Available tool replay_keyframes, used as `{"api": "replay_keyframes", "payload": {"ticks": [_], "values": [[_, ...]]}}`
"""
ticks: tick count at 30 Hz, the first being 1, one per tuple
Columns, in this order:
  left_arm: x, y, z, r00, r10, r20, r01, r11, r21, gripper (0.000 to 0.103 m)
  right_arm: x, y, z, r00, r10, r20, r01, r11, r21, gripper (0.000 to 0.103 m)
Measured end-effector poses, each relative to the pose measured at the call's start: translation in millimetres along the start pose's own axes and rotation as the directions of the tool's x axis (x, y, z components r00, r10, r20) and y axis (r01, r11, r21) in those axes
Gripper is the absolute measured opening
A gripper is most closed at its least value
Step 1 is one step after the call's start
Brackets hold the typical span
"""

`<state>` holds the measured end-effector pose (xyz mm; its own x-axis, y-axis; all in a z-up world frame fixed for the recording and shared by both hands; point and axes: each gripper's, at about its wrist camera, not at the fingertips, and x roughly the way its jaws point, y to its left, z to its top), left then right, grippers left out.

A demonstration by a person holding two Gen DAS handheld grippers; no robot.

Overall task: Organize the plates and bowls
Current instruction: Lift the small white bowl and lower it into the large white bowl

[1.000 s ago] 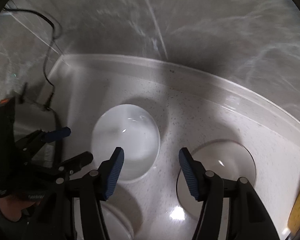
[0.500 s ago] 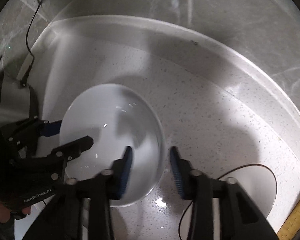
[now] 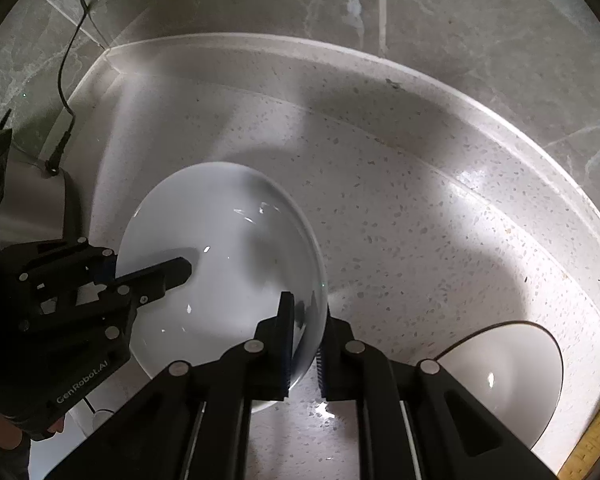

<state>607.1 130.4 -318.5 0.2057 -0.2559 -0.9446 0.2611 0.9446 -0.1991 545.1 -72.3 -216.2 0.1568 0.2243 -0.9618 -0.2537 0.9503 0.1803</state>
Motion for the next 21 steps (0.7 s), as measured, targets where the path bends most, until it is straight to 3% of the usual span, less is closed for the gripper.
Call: {"api": "replay_keyframes", "payload": {"ticks": [9, 16, 21], "values": [[-73, -21, -40, 0.998, -0.011, 0.062, 0.008, 0.999, 0.046, 0.010, -57, 15, -32, 0.997, 0.038, 0.066, -0.035, 0.999, -0.037, 0.011], [-117, -34, -115, 0.997, -0.037, 0.061, 0.034, 0.998, 0.052, 0.011, -97, 45, -86, 0.993, 0.076, 0.095, -0.068, 0.995, -0.076, 0.011], [-111, -37, -170, 0.999, -0.050, 0.012, 0.050, 0.998, 0.026, 0.011, -87, 65, -131, 0.994, 0.093, 0.057, -0.087, 0.992, -0.095, 0.011]]}}
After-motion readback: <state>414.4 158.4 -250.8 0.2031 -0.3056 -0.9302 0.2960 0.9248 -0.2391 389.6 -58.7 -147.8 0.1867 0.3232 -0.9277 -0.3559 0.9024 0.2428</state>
